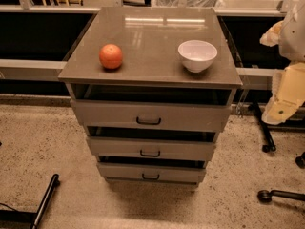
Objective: Open top drawer
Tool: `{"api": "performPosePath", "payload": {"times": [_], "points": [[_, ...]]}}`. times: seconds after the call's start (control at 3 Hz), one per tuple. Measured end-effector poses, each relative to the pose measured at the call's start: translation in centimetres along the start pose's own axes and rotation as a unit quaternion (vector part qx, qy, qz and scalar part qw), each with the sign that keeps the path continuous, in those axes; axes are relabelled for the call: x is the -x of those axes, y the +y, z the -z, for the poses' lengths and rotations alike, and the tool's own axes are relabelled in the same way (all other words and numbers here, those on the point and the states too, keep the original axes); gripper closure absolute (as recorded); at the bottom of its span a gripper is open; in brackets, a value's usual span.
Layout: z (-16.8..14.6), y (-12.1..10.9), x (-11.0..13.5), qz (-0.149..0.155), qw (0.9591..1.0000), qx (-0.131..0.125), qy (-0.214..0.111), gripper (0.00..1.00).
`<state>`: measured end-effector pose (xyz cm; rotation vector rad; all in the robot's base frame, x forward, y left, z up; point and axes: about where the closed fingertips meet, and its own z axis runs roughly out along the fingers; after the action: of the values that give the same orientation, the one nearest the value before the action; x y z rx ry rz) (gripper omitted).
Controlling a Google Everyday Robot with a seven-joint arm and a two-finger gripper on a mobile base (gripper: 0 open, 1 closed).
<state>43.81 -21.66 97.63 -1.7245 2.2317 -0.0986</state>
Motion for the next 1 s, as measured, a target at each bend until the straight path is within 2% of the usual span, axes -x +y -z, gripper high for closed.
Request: {"api": "performPosePath", "payload": {"times": [0.33, 0.67, 1.0], "points": [[0.0, 0.0, 0.0, 0.0, 1.0, 0.0, 0.0, 0.05], [0.0, 0.0, 0.0, 0.0, 1.0, 0.0, 0.0, 0.0], [-1.8, -0.2, 0.9, 0.026, 0.9996, -0.013, 0.002, 0.0]]}}
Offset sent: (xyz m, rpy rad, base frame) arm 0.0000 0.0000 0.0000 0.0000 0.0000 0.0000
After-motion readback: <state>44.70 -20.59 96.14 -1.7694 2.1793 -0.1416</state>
